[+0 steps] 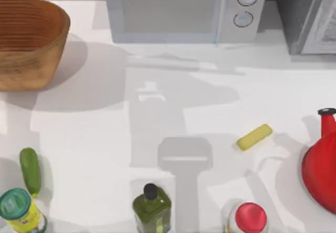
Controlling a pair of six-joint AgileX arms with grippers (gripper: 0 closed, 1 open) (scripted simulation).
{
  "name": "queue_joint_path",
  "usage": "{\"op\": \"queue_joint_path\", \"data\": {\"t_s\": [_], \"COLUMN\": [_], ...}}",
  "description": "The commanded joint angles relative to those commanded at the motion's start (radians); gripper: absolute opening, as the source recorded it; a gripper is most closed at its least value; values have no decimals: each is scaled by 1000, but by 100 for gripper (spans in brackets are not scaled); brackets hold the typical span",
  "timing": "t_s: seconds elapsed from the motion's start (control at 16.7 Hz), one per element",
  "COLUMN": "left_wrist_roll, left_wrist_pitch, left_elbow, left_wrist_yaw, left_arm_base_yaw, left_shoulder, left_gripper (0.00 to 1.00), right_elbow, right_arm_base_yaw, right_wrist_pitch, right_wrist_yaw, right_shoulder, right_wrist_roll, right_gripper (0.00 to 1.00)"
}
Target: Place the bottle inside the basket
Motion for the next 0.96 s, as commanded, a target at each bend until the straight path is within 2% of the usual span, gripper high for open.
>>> {"op": "queue_joint_path", "data": {"t_s": [0.6,0.96], "left_wrist_roll": [0,0], "left_wrist_pitch": [0,0], "left_elbow": [0,0], "left_wrist_yaw": [0,0], "left_arm_base_yaw": [0,0], "left_shoulder": [0,0], "left_gripper": [98,100], "right_elbow": [0,0], "right_arm_base_yaw": [0,0], "right_wrist_pitch": [0,0], "right_wrist_yaw": [0,0], "right_shoulder": [0,0], "right_wrist_roll": [0,0], "right_gripper": [100,100]}}
